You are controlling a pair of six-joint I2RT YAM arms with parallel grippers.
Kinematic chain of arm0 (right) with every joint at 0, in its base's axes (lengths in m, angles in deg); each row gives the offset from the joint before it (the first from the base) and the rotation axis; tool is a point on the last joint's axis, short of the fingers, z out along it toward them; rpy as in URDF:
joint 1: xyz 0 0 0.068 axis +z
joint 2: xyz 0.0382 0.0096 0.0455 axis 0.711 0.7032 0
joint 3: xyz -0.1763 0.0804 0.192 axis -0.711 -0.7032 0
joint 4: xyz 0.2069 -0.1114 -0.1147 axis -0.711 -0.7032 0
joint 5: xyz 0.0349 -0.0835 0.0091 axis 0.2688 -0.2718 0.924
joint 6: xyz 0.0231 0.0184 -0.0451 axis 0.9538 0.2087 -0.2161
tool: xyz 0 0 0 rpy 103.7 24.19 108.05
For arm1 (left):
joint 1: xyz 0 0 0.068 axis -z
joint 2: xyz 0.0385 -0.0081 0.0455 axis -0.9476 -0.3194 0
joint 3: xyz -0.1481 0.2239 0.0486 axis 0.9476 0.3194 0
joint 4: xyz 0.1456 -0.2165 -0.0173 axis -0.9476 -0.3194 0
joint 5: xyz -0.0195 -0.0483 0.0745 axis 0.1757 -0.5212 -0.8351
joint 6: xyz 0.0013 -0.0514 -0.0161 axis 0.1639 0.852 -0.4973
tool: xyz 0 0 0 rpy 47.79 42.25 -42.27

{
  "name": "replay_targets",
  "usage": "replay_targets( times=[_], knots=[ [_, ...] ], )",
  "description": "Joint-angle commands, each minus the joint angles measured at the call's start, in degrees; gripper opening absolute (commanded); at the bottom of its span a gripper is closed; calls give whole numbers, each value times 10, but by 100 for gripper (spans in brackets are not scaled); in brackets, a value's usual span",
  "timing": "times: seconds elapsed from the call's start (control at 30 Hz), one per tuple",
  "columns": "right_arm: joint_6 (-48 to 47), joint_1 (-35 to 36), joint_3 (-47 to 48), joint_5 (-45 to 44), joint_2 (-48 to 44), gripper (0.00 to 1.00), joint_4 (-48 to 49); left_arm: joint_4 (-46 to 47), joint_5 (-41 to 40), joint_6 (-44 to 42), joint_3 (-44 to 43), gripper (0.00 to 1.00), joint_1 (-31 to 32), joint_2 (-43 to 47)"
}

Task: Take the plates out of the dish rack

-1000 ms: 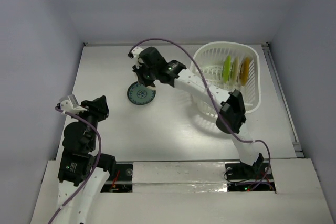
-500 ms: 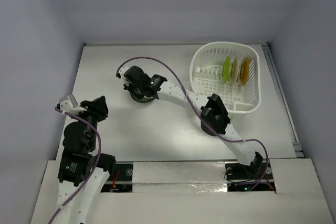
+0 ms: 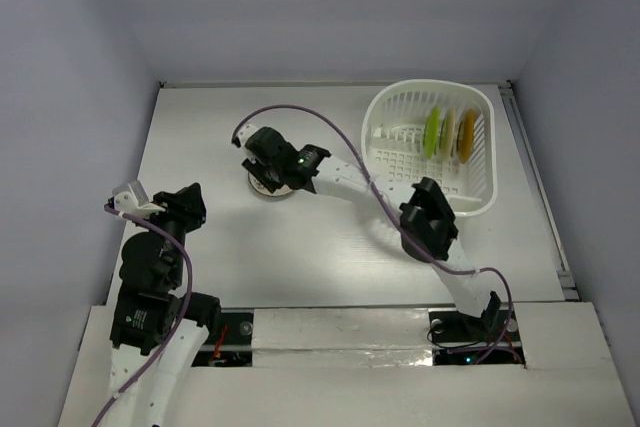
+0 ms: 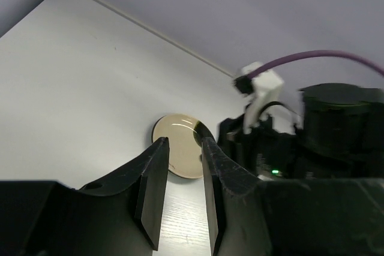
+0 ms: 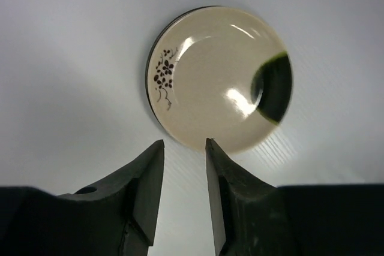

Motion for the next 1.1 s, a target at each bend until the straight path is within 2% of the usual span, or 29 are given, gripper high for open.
replay_targets(
  times=[0.0, 0.03, 0.13, 0.2, 0.3, 0.4, 0.47, 0.63, 0.7, 0.8, 0.9, 1.07],
  knots=[
    [28, -15, -46, -51, -125, 39, 71, 12, -6, 4, -7, 26, -2, 7],
    [53, -33, -93, -64, -150, 26, 82, 12, -5, 3, -7, 26, -2, 7],
    [103, -76, -175, -88, -265, 0, 123, 14, -2, 1, -6, 25, -2, 7],
    [143, -143, -263, -86, -354, 0, 148, 16, 2, 1, -4, 24, -2, 7],
    [183, -251, -359, -51, -439, 0, 166, 19, 8, -2, -3, 17, -2, 8],
    [194, -335, -413, -19, -474, 0, 171, 20, 12, -3, -2, 7, -2, 7],
    [199, -370, -425, 10, -483, 12, 170, 20, 11, -3, -3, 0, -2, 6],
    [201, -453, -428, 94, -463, 37, 168, 19, 10, -3, -3, 0, -2, 3],
    [200, -465, -424, 108, -444, 42, 164, 20, 12, -3, -3, 1, -2, 2],
    [203, -488, -424, 111, -425, 43, 164, 20, 11, -3, -2, 13, -2, 2],
    [206, -506, -428, 97, -416, 43, 166, 21, 11, -3, -2, 17, -2, 0],
    [206, -513, -414, 133, -379, 43, 165, 24, 18, -5, -1, 22, -2, -2]
  ],
)
